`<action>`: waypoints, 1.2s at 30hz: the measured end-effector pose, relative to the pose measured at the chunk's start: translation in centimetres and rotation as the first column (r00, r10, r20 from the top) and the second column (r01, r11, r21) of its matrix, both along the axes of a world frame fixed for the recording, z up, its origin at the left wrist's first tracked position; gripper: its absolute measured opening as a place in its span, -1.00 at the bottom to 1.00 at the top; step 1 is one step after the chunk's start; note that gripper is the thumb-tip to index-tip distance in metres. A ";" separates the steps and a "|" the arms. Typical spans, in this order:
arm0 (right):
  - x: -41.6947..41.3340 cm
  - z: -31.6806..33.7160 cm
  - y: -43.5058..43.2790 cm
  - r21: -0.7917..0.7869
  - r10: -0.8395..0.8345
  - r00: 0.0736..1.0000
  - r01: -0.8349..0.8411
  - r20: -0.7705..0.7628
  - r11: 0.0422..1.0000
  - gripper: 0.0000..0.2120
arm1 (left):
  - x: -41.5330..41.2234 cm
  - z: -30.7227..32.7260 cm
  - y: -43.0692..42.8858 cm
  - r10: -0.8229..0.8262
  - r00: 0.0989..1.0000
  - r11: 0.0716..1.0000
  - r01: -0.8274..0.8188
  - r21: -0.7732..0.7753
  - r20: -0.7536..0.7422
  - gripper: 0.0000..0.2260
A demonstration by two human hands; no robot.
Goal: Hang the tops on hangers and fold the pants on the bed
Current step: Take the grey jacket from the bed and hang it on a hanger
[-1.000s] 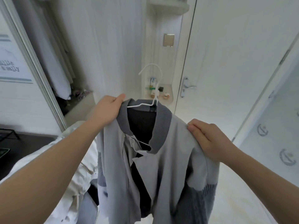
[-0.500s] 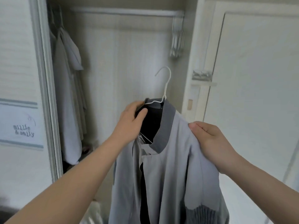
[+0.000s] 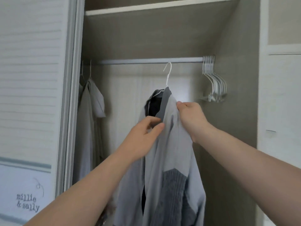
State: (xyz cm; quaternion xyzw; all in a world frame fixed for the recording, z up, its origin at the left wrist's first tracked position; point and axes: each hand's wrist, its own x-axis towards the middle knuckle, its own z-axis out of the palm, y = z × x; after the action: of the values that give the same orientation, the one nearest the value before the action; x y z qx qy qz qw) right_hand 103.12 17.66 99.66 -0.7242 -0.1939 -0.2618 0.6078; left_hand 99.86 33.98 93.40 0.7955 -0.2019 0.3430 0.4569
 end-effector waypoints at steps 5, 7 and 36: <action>6.5 4.7 3.8 0.054 0.010 0.999 -0.012 0.031 0.998 -0.59 | 3.0 1.7 1.4 0.053 0.999 0.998 -0.053 0.032 0.005 -0.71; 8.9 6.5 5.2 0.080 0.016 1.000 -0.017 0.025 0.997 -0.61 | 4.5 2.4 1.5 0.081 0.997 0.996 -0.081 0.043 -0.002 -0.63; 23.8 13.7 12.8 -0.302 0.047 0.995 -0.018 0.088 0.953 -0.59 | 17.5 6.2 7.9 0.579 0.803 0.657 -0.562 0.503 0.141 -0.83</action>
State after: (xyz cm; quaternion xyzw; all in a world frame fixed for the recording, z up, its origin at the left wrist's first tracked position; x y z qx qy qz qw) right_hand 126.89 30.46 113.38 -0.7917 -0.2718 -0.2532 0.4849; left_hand 117.38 41.87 99.58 0.9163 -0.0202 0.3882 0.0959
